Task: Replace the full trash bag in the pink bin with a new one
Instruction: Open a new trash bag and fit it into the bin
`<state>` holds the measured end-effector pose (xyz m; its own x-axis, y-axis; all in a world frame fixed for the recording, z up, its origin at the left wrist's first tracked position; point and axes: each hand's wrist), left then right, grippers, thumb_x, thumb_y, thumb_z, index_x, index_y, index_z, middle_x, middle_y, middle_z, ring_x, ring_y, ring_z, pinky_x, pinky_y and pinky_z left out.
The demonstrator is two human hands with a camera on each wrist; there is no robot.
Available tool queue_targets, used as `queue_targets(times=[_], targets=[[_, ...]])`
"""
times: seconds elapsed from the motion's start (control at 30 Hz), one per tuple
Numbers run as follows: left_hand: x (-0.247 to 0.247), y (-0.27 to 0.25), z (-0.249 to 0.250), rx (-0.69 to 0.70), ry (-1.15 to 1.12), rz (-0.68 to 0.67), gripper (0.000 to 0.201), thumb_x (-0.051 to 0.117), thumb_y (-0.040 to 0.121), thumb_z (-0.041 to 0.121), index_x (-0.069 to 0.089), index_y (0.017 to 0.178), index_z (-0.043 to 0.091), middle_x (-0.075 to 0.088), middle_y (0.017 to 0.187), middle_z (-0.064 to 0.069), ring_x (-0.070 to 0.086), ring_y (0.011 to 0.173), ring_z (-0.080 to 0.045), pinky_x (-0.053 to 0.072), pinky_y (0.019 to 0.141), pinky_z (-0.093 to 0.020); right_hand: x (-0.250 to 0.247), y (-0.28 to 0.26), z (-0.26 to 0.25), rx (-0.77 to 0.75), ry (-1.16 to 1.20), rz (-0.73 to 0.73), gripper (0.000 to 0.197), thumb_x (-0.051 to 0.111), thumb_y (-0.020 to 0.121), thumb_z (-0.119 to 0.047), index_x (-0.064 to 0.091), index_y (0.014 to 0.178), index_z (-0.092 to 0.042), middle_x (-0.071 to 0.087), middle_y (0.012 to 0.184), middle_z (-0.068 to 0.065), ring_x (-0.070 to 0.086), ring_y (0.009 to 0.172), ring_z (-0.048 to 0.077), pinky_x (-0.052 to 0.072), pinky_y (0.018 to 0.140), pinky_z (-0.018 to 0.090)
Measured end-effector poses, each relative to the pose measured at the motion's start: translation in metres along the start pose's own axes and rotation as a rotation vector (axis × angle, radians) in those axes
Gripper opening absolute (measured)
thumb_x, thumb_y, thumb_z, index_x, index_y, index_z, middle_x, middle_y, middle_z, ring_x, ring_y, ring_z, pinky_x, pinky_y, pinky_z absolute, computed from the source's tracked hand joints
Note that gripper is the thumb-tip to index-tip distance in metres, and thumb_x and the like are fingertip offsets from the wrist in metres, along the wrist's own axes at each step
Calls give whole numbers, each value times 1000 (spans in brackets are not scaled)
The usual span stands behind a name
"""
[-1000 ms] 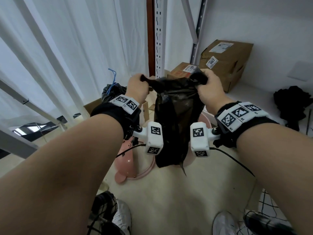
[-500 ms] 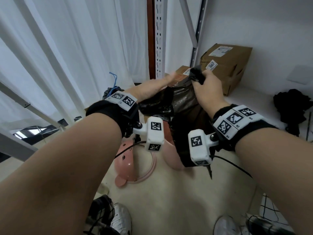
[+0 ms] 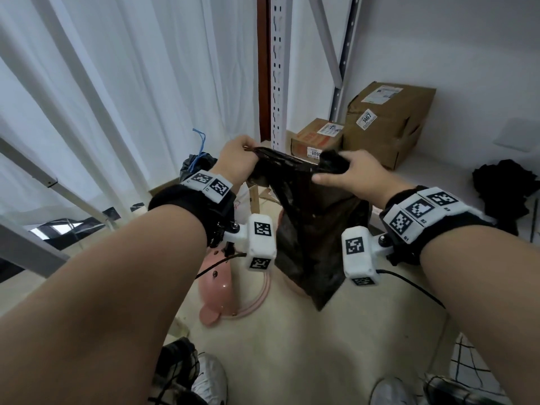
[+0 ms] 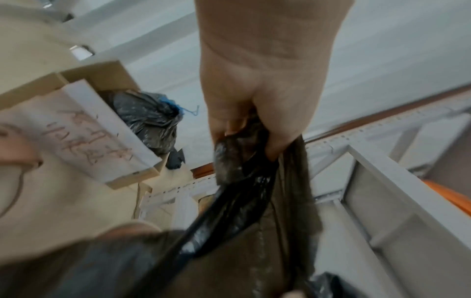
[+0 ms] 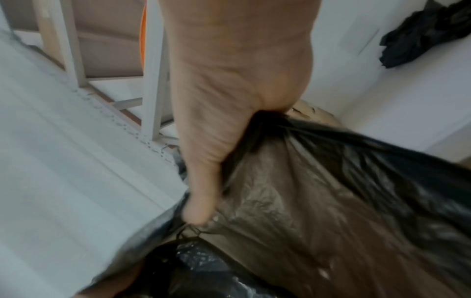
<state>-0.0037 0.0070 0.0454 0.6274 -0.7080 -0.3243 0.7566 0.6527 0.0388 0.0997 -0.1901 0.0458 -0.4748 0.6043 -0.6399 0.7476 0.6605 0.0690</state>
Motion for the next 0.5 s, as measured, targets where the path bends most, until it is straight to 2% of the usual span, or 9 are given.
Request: queue_targets(times=[0.07, 0.13, 0.17, 0.23, 0.3, 0.37, 0.43, 0.5], targets=[[1, -2, 3, -2, -110, 66, 22, 47, 86, -3, 46, 75, 16, 53, 64, -13, 51, 48, -24, 40, 36, -22, 2, 2, 1, 39, 111, 16, 19, 75, 78, -23, 68, 86, -7, 63, 77, 5, 62, 78, 24, 44, 72, 29], [3, 0, 3, 31, -64, 118, 26, 44, 83, -6, 45, 74, 18, 50, 61, -11, 46, 44, -21, 37, 38, -23, 3, 4, 0, 96, 289, 102, 11, 68, 82, -15, 64, 81, -5, 59, 73, 7, 57, 71, 22, 42, 67, 29], [4, 1, 3, 51, -27, 126, 25, 46, 82, -5, 45, 74, 19, 52, 65, -11, 49, 47, -23, 40, 41, -27, 2, 4, -1, 116, 372, 140, 14, 65, 83, -12, 63, 82, 1, 59, 76, 11, 57, 72, 23, 42, 68, 31], [6, 2, 3, 78, 72, 122, 18, 52, 81, 0, 50, 81, 17, 60, 80, -15, 59, 64, -29, 51, 53, -35, 1, 7, -3, 115, 481, 186, 18, 60, 83, -7, 61, 91, 9, 60, 85, 17, 60, 78, 27, 45, 71, 36], [5, 2, 3, 82, 183, 82, 15, 57, 79, 2, 58, 93, 9, 65, 92, -19, 65, 81, -34, 57, 72, -42, 1, 10, -2, 105, 479, 232, 23, 56, 86, -2, 58, 108, 6, 63, 100, 18, 62, 90, 29, 49, 82, 38], [2, 3, 1, 56, 339, -25, 15, 61, 79, 3, 63, 92, -1, 67, 90, -24, 66, 83, -37, 56, 81, -43, 2, 13, 3, 114, 417, 306, 34, 53, 89, -1, 50, 123, -3, 60, 113, 14, 59, 103, 29, 48, 94, 39], [-3, 0, 0, 17, 526, -126, 10, 64, 81, 7, 64, 83, -3, 63, 78, -18, 62, 77, -30, 51, 72, -32, 1, 13, 12, 146, 285, 385, 33, 46, 88, 2, 53, 119, -5, 61, 112, 14, 57, 104, 30, 47, 94, 37], [-8, -2, 0, 9, 621, -72, 9, 61, 83, 7, 65, 81, 0, 59, 71, -13, 57, 74, -24, 44, 63, -28, -3, 10, 22, 227, 193, 438, 22, 42, 85, 1, 59, 99, -4, 60, 95, 14, 55, 92, 30, 43, 82, 34]])
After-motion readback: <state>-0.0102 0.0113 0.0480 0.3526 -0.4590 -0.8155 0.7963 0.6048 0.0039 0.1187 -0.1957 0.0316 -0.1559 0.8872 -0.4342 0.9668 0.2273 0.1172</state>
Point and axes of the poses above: each hand's wrist, its own y-axis towards the middle knuckle, its own x-axis out of the palm, z = x × y
